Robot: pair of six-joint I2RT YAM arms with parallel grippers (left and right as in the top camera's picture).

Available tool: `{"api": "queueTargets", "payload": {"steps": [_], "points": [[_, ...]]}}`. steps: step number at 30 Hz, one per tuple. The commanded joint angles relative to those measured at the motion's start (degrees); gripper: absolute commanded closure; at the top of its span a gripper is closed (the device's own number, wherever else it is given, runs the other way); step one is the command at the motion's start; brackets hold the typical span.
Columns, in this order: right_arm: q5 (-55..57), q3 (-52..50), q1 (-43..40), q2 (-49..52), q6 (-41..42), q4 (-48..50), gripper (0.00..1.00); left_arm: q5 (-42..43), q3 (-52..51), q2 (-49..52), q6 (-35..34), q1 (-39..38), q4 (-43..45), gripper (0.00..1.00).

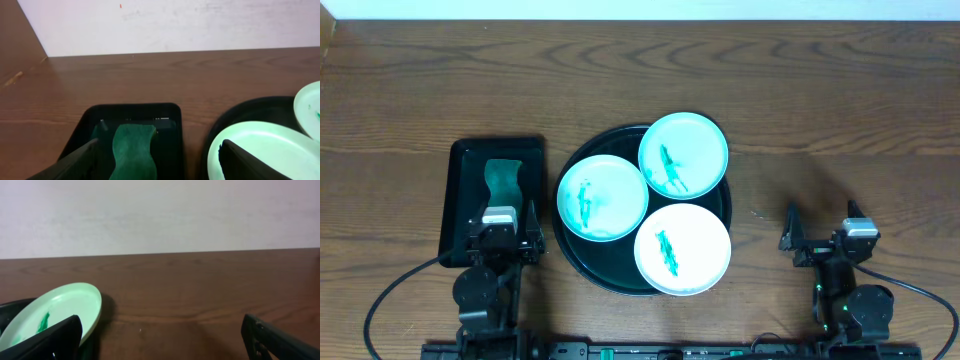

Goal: Clean dirty plates on tray and stack at the side

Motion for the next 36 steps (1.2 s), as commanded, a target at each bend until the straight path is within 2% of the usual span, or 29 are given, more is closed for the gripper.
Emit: {"api": "queueTargets", "payload": {"steps": [1, 9, 17, 22, 28, 36], "points": [[-0.4, 2.8, -0.5, 0.3, -1.7, 0.1, 0.01, 0.8, 3.3, 1.3, 1.2, -0.2, 0.2, 0.26], [-0.5, 10.2, -0.5, 7.6, -1.8, -1.8, 0.01, 0.8, 6.4, 2.4, 1.1, -0.2, -2.6, 0.26], [-5.8, 23.2, -0.4, 23.9, -1.8, -4.2, 0.01, 0.8, 15.8, 2.6, 1.1, -0.2, -12.9, 0.26], [-9.3, 33.1, -0.4, 34.5, -1.8, -10.7, 0.01, 0.8, 23.5, 5.9, 0.9, -0.2, -18.8, 0.26], [-14.7, 47.7, -0.4, 47.9, -1.9, -23.0, 0.01, 1.0, 37.4, 17.9, 0.3, -0.2, -29.6, 0.25], [-24.4, 63.9, -0.2, 64.2, -2.4, -39.3, 0.01, 2.5, 61.7, 39.4, 0.3, -0.2, -51.5, 0.26]]}}
